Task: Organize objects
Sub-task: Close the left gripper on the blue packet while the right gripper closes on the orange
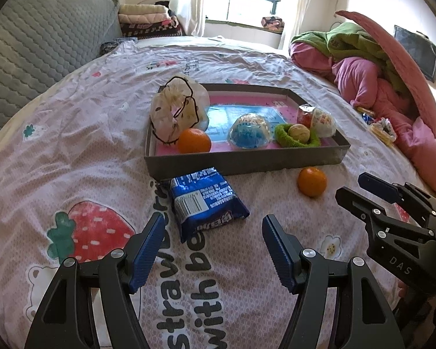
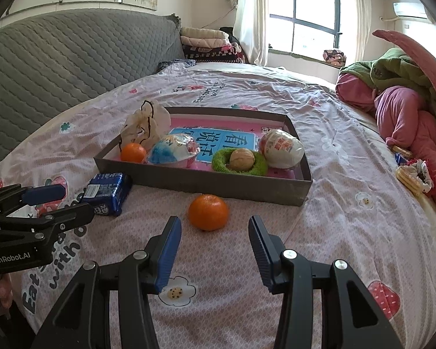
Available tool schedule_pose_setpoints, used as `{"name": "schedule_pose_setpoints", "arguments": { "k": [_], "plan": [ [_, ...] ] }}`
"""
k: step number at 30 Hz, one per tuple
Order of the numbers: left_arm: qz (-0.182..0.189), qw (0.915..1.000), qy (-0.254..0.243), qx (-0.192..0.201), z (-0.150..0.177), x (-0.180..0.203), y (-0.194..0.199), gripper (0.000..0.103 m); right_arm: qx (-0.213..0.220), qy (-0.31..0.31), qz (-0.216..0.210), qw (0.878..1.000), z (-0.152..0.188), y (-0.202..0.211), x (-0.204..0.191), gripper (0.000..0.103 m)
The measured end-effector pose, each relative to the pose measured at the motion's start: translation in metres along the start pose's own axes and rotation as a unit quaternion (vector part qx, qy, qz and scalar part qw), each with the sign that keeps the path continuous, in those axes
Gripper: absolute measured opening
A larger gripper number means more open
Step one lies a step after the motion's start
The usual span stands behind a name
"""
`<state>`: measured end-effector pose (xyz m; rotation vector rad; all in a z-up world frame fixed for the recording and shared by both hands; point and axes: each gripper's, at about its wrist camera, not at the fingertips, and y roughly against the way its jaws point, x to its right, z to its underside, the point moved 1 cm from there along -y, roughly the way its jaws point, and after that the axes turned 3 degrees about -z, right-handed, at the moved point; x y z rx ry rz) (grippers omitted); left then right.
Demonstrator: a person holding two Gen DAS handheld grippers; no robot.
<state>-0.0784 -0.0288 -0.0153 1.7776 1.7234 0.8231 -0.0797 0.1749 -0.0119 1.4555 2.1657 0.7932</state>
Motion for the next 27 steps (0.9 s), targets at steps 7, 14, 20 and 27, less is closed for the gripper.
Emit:
{"name": "schedule_pose_setpoints", "arguments": {
  "k": [7,14,20,27],
  "plan": [
    [-0.006,0.9999,0.002,-0.008,0.006,0.000,-0.001,0.071,-0.002,-0.001,-0.004,1.000,0.001,-0.001,0.000,0.048],
    [-0.003,0.9997,0.011,-0.023,0.014,0.000,-0.006,0.071,-0.004,-0.005,-0.010,1.000,0.003,-0.004,-0.001,0.048],
    [-0.001,0.9991,0.025,-0.035,0.019,0.001,-0.013,0.071,-0.008,-0.002,-0.016,1.000,0.005,-0.008,-0.003,0.048],
    [-0.001,0.9983,0.044,-0.039,0.014,0.005,-0.019,0.071,-0.010,-0.008,-0.027,1.000,0.007,-0.015,-0.002,0.048]
  ]
}}
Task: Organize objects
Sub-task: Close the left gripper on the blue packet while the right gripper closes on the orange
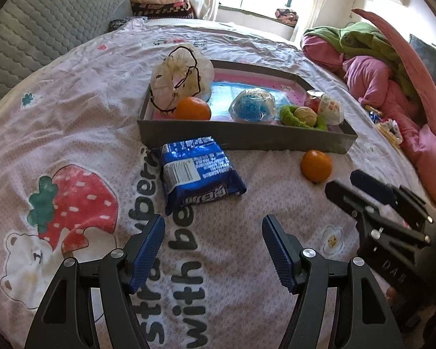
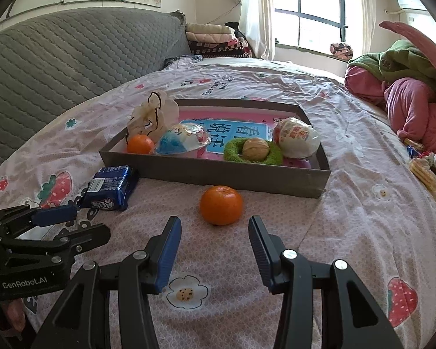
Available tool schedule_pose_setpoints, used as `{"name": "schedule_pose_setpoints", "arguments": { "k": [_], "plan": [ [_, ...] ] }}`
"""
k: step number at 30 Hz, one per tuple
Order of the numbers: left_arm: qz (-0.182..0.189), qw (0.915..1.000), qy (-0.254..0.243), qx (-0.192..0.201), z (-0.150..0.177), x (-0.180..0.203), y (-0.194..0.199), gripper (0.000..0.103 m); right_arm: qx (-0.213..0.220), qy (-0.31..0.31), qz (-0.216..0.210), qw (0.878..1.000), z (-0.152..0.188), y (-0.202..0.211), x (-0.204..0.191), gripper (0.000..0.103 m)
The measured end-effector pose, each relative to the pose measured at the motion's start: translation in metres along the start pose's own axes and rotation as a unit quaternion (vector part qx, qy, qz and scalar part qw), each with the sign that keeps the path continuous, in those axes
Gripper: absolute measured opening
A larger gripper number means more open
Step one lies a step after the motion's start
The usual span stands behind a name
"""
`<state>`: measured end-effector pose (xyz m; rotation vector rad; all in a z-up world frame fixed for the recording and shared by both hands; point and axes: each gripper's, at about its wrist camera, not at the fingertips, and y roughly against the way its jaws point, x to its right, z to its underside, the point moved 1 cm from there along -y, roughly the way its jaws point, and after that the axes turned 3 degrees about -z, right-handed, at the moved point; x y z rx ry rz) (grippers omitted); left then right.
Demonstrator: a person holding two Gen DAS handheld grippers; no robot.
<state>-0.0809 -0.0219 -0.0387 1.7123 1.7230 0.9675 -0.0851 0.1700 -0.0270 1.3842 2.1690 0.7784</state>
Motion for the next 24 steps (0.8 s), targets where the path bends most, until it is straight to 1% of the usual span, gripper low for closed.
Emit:
{"name": "schedule_pose_setpoints", "arguments": {
  "k": [11,20,24],
  "plan": [
    [-0.013,0.9988,0.046,0.006,-0.023,-0.005,-0.011,0.071,-0.005,-0.014,-0.010,1.000,-0.004,-0.012,0.006,0.048],
    [-0.023,0.9967,0.078,-0.003,-0.035,-0.011,-0.026,0.071,-0.023,-0.023,-0.021,0.999,-0.010,-0.029,0.005,0.048],
    [-0.030,0.9951,0.094,-0.008,-0.038,-0.015,-0.033,0.071,-0.024,-0.008,-0.006,1.000,-0.013,-0.035,0.001,0.048]
  ]
}}
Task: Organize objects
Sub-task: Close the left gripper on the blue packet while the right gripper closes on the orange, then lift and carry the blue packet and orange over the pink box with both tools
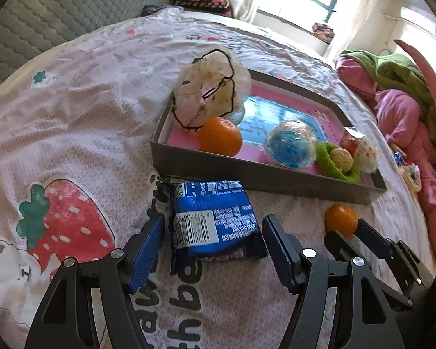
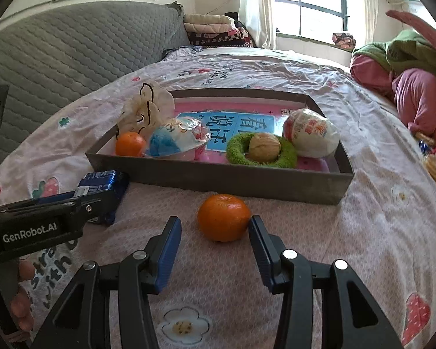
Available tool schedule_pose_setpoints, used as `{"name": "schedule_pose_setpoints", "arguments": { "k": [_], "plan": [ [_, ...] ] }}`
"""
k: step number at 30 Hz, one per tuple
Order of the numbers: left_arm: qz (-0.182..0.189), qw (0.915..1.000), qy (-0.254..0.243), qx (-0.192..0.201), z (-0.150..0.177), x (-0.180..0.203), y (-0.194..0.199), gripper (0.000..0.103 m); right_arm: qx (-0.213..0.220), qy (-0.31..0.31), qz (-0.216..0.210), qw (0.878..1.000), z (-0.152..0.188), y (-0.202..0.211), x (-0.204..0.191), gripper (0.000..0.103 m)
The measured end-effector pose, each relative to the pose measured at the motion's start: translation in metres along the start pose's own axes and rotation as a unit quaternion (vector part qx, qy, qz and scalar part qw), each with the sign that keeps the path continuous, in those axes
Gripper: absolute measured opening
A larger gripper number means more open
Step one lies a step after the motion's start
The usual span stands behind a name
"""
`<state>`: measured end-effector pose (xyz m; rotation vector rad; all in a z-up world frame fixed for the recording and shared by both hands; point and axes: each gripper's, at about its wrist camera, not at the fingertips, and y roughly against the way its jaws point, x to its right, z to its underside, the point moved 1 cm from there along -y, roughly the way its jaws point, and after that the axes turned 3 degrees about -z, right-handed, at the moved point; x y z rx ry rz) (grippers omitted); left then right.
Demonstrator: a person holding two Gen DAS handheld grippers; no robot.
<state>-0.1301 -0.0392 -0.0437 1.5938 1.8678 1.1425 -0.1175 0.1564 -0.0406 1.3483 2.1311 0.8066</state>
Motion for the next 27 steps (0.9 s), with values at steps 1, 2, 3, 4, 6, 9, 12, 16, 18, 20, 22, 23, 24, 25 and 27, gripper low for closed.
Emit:
{"name": "schedule_pose_setpoints", "arguments": {
  "k": [1,2,3,4,6,9,12,16,18,20,22,23,24,25,27],
  "plan": [
    [-0.003,1.0000,0.003,0.000,-0.001,0.000,-0.002,0.071,0.000,0.002,0.002,1.000,-0.001,-0.001,0.000,0.048],
    [-0.007,1.0000,0.006,0.000,-0.002,0.000,-0.003,0.071,-0.002,0.003,0.006,1.000,-0.002,-0.003,0.000,0.048],
    [-0.010,0.9999,0.007,0.000,-0.003,0.000,-0.004,0.071,-0.006,0.002,0.013,1.000,-0.003,-0.005,0.001,0.048],
    [-0.013,0.9999,0.008,-0.001,-0.003,0.001,-0.006,0.071,-0.008,0.000,0.014,1.000,-0.002,-0.007,0.002,0.048],
    [-0.018,0.9998,0.011,0.001,-0.004,0.001,-0.007,0.071,-0.012,-0.003,0.010,1.000,-0.002,-0.010,0.003,0.048],
    [-0.027,0.9996,0.012,0.001,-0.004,0.003,-0.011,0.071,-0.016,-0.003,0.009,1.000,-0.003,-0.013,0.003,0.048],
    [-0.034,0.9993,0.013,0.004,-0.005,0.003,-0.013,0.071,-0.016,-0.007,0.004,1.000,-0.004,-0.015,0.005,0.048],
    [-0.039,0.9992,0.010,0.010,-0.005,0.004,-0.016,0.071,-0.022,-0.016,-0.012,1.000,-0.004,-0.020,0.010,0.045],
    [-0.037,0.9992,0.008,0.011,-0.005,0.004,-0.017,0.070,-0.022,-0.022,-0.014,0.999,-0.005,-0.020,0.012,0.039],
    [-0.034,0.9994,0.003,0.010,-0.005,0.004,-0.018,0.062,-0.019,-0.027,-0.019,0.999,-0.005,-0.020,0.014,0.039],
    [-0.033,0.9994,0.002,0.011,-0.004,0.004,-0.017,0.060,-0.017,-0.029,-0.023,0.999,-0.005,-0.019,0.015,0.039],
    [-0.031,0.9994,0.000,0.012,-0.004,0.004,-0.017,0.059,-0.015,-0.029,-0.023,0.999,-0.005,-0.018,0.015,0.039],
    [-0.029,0.9995,0.001,0.012,-0.004,0.003,-0.016,0.059,-0.013,-0.028,-0.025,0.999,-0.005,-0.017,0.014,0.039],
    [-0.025,0.9996,0.002,0.012,-0.004,0.002,-0.016,0.058,-0.012,-0.027,-0.026,0.999,-0.005,-0.016,0.014,0.039],
    [-0.019,0.9998,0.002,0.012,-0.005,0.001,-0.014,0.058,-0.007,-0.023,-0.027,0.999,-0.005,-0.014,0.012,0.039]
  ]
}}
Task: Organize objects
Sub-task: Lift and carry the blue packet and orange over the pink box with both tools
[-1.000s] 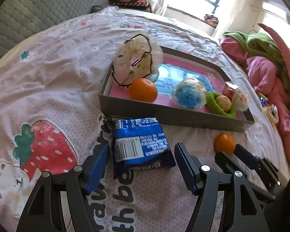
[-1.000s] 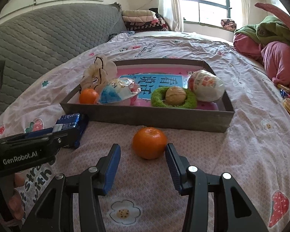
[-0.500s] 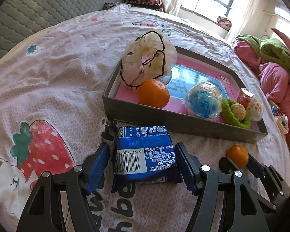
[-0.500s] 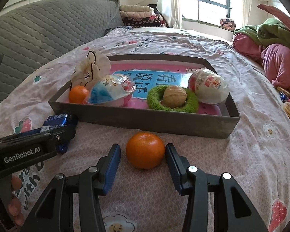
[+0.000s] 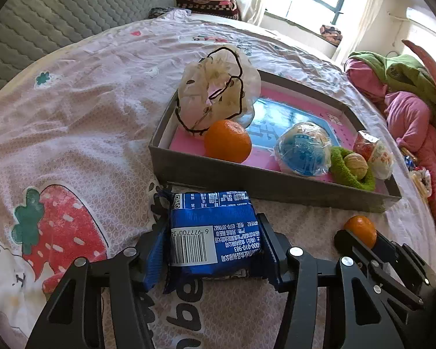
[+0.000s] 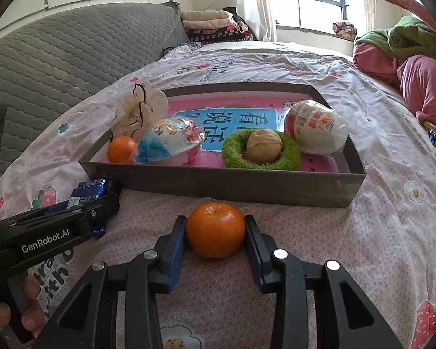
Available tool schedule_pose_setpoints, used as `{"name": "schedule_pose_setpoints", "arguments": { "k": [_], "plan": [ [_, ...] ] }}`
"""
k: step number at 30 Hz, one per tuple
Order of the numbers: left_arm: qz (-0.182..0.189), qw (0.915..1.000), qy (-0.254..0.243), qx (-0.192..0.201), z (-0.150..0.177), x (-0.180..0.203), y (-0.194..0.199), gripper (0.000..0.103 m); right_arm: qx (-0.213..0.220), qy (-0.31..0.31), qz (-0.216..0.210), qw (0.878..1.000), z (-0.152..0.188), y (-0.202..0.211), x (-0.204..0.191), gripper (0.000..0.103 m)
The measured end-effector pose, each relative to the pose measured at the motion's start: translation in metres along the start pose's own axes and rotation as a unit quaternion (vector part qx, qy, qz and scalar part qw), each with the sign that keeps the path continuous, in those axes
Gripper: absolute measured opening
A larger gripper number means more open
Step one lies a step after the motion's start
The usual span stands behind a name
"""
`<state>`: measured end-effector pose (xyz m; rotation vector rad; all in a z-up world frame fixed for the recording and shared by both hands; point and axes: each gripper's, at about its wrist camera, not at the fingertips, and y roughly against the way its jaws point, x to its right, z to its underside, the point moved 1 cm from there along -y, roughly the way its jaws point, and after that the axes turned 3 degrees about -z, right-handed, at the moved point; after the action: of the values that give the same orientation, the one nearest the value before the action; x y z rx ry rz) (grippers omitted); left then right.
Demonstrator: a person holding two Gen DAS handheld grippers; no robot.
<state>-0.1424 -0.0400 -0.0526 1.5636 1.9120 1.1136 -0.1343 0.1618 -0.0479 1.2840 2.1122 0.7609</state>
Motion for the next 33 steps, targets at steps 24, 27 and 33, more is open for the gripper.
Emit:
{"name": "schedule_pose_setpoints", "arguments": {
  "k": [24,27,33],
  "plan": [
    [0.049,0.9939,-0.057,0.081,-0.021,0.019,0.054,0.058,0.079,0.013,0.008,0.997,-0.026,0.047,0.006,0.038],
    [0.052,0.9919,-0.067,0.095,-0.030,0.023,0.058,0.058,0.091,0.018,0.013,0.996,-0.034,0.053,0.008,0.038],
    [0.053,0.9894,-0.082,0.107,-0.049,0.030,0.059,0.058,0.117,0.033,0.026,0.992,-0.054,0.064,0.012,0.039]
  ]
}}
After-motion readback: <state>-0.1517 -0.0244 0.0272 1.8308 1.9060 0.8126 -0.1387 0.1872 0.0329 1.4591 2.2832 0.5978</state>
